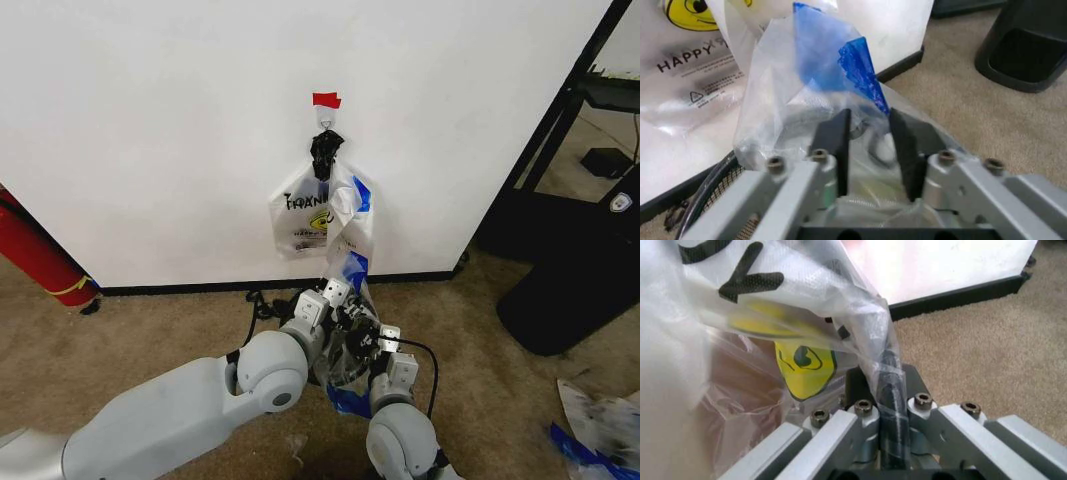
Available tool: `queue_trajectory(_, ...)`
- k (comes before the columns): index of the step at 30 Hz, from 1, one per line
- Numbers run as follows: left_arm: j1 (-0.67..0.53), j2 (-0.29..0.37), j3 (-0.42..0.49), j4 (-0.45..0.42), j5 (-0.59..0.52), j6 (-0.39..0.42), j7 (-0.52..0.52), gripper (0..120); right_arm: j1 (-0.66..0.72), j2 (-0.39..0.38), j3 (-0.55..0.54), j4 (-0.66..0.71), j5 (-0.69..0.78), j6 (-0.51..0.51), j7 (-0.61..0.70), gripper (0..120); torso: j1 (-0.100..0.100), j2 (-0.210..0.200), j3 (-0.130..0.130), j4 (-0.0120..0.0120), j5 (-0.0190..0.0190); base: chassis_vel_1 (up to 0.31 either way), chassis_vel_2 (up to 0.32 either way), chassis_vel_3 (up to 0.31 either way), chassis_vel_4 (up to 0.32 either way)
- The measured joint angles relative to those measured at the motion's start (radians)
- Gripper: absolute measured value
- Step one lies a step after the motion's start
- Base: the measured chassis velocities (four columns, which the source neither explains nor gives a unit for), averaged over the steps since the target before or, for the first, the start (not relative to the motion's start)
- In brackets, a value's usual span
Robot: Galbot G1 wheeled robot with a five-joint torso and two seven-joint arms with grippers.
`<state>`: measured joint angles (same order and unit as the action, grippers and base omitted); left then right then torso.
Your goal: Pick up the garbage bag from the wall and place it over the trash bin.
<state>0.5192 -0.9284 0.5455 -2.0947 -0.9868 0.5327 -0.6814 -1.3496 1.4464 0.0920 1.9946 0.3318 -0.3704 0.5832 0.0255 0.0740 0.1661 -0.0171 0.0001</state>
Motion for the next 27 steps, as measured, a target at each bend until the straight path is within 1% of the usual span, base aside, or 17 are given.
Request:
queue_trajectory(1, 0.0, 0.0, 0.0, 0.0, 0.0, 0.0, 0.0, 20, 0.0, 0.0, 0.0, 0.0, 0.0, 0.0, 0.0, 0, 0.0, 0.0, 0.0, 0.0, 0.0, 0.0, 0.0, 0.0, 0.0)
queue_trajectory(6, 0.002, -0.002, 0.005, 0.006, 0.0, -0.001, 0.0, 0, 0.006, 0.0, -0.001, 0.0, 0.007, -0.001, 0.002, 0, 0.0, 0.0, 0.0, 0.0, -0.0001, 0.0, 0.0, 0.0, 0.0)
queue_trajectory(11, 0.003, -0.006, 0.005, 0.008, 0.003, -0.007, -0.003, 0, 0.004, 0.002, -0.001, 0.0, 0.008, -0.002, 0.003, 0, 0.0, 0.0, 0.0, 0.0, -0.0001, 0.0, 0.0, 0.0, 0.0)
queue_trajectory(16, 0.003, 0.013, -0.01, -0.011, 0.0, -0.012, -0.007, 0, 0.0, 0.001, 0.006, 0.0, 0.017, -0.003, 0.007, 0, 0.0, 0.0, 0.0, 0.0, -0.0001, 0.0, 0.0, 0.0, 0.0)
queue_trajectory(20, 0.002, 0.048, -0.052, -0.031, -0.022, -0.013, -0.006, 0, -0.009, -0.007, 0.016, 0.0, 0.041, 0.003, 0.003, 0, 0.0, 0.0, 0.0, 0.0, -0.0001, 0.0, 0.0, 0.0, 0.0)
queue_trajectory(24, 0.005, 0.07, -0.086, -0.024, -0.035, -0.014, -0.003, 0, -0.02, -0.013, 0.02, 0.004, 0.045, 0.021, -0.012, 0, 0.0, 0.0, 0.0, 0.0, -0.0001, 0.0, 0.0, 0.0, 0.0)
queue_trajectory(27, 0.011, 0.091, -0.131, -0.01, -0.078, -0.01, -0.004, 0, -0.037, -0.023, 0.023, 0.015, 0.048, 0.049, -0.043, 0, 0.0, 0.0, 0.0, 0.0, -0.0001, 0.0, 0.0, 0.0, 0.0)
